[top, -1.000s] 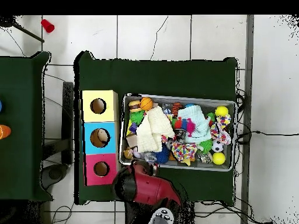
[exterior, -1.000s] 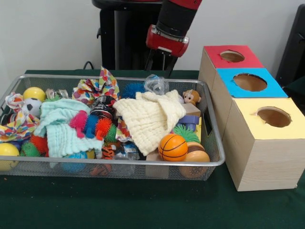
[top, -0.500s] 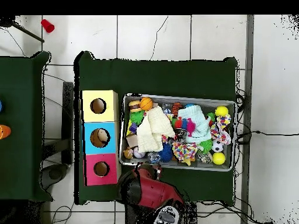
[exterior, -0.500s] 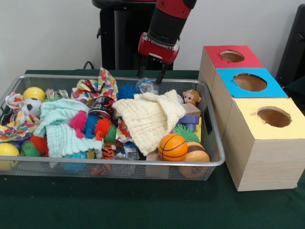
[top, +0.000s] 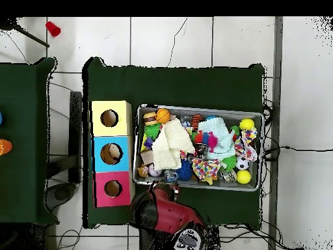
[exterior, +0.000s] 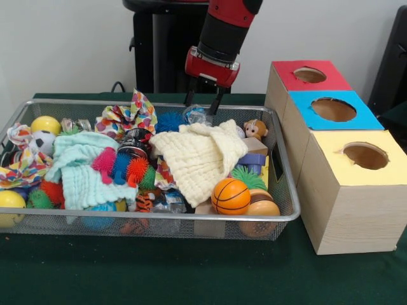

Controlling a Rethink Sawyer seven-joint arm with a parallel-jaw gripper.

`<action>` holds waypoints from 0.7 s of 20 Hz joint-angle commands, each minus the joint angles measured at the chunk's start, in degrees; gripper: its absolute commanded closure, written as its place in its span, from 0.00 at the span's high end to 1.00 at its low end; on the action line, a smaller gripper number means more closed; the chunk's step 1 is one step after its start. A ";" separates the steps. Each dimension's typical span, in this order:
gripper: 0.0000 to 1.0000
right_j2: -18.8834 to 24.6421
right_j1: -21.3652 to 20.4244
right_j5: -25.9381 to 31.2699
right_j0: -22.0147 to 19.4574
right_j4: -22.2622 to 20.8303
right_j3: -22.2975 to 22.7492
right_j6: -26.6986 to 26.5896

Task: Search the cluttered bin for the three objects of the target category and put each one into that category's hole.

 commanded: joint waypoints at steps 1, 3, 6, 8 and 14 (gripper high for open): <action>1.00 9.50 6.45 -5.08 -2.40 0.31 2.19 14.73; 1.00 9.64 6.82 -6.31 -2.74 -0.27 2.05 14.37; 1.00 9.13 7.77 -8.60 -2.59 -0.64 1.20 13.83; 1.00 8.35 7.96 -12.61 -2.11 -1.23 1.24 14.41; 1.00 5.67 7.33 -12.85 0.51 0.86 0.36 12.53</action>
